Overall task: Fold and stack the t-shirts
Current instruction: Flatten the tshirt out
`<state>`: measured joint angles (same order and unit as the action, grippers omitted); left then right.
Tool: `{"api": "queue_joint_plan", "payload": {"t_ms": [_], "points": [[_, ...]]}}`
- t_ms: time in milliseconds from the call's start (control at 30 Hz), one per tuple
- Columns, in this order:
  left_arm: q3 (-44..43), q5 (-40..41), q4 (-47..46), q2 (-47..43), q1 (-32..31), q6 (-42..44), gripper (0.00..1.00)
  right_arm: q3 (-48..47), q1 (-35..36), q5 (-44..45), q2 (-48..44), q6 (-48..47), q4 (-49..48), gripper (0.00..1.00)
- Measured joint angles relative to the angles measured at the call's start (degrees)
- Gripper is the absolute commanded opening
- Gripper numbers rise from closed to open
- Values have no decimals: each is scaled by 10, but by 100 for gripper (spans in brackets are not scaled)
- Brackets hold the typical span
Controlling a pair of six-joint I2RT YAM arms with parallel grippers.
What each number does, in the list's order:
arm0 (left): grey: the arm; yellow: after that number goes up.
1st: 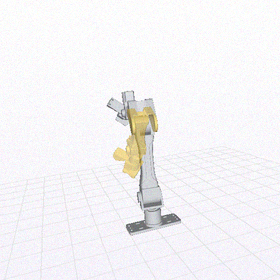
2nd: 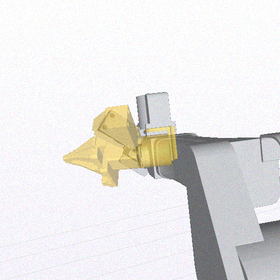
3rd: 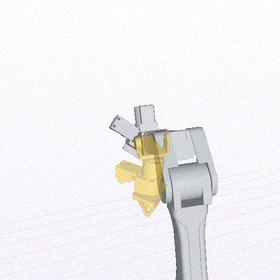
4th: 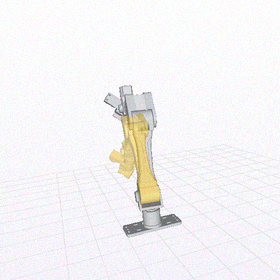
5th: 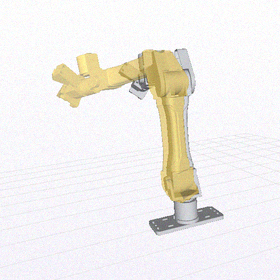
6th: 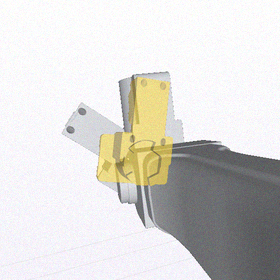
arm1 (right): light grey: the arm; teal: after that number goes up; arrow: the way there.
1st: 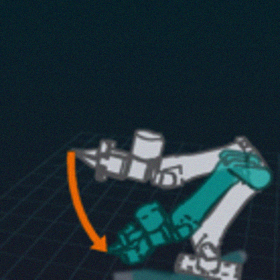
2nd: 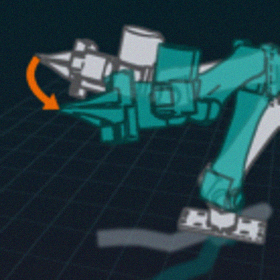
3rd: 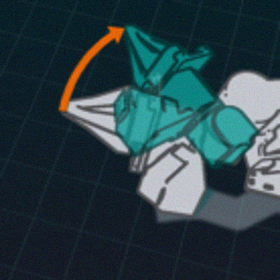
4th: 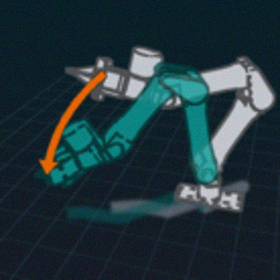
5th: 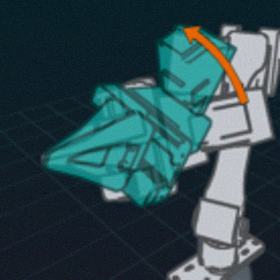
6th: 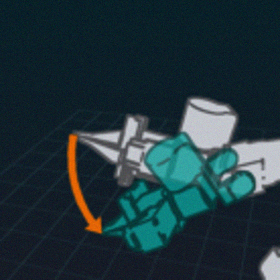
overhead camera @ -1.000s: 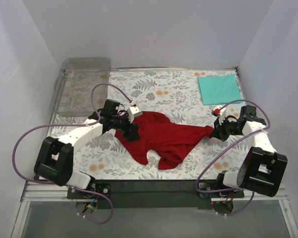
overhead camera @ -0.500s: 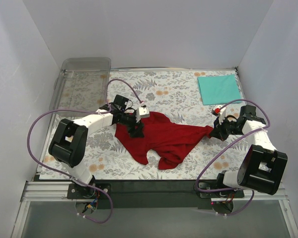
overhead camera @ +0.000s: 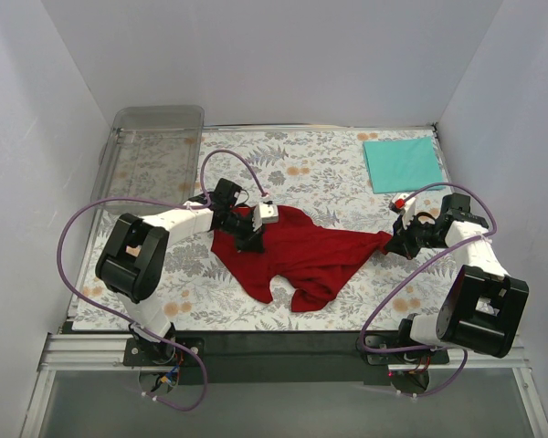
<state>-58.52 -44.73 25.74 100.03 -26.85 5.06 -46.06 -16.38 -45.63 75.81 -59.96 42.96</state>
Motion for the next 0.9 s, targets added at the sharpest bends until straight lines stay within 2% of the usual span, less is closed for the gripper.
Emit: {"api": "queue_joint_plan", "payload": {"t_ms": [67,400,667,733,800,900], "points": [[-1,4,2,0,-2,-4,0,0,0,0,0,0,0,1],[-4,22,4,-13,-3,-31,0,-8,0,0,0,1,0,1],[53,38,-33,-130,-3,-78,0,-32,0,2,0,9,1,1],[67,39,-38,-162,-3,-87,2,-40,0,4,-1,13,2,1],[79,39,-43,-195,-3,-97,9,-50,0,5,-2,14,2,1],[93,39,-57,-231,-3,-111,10,-64,0,5,-5,17,3,1]]}}
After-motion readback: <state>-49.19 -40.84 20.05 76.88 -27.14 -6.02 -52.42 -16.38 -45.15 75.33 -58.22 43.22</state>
